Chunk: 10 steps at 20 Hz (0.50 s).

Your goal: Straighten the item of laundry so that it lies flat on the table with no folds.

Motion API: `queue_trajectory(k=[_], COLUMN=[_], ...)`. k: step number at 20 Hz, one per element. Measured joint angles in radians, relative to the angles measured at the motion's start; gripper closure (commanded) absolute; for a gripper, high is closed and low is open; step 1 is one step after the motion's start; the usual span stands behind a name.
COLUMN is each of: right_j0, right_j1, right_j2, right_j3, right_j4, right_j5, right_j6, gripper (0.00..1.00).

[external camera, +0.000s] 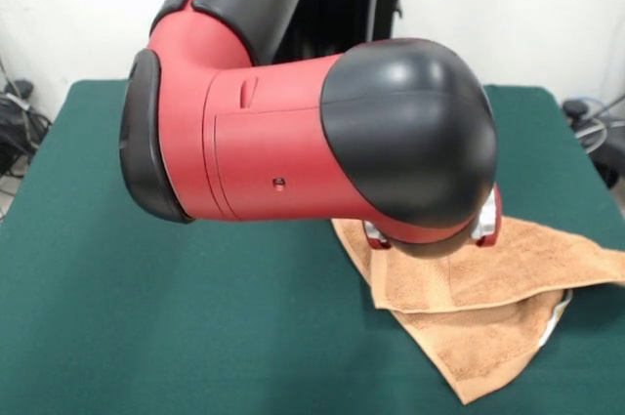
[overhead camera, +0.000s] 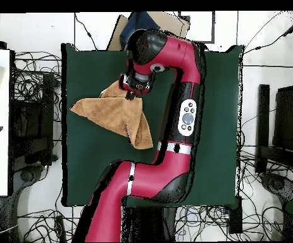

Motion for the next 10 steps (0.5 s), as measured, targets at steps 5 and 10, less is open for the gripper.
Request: queue_trajectory(k=[5, 10], right_j0=[-0.013, -0.034], right_j1=[0.025, 0.083], right_j2=[0.0, -0.001], right_j3=[-0.075, -0.189], right_j4=[-0.046, -0.076], right_j5=[0.012, 0.074], right_j6=[0.0, 0.0], gripper=[1.0, 1.0])
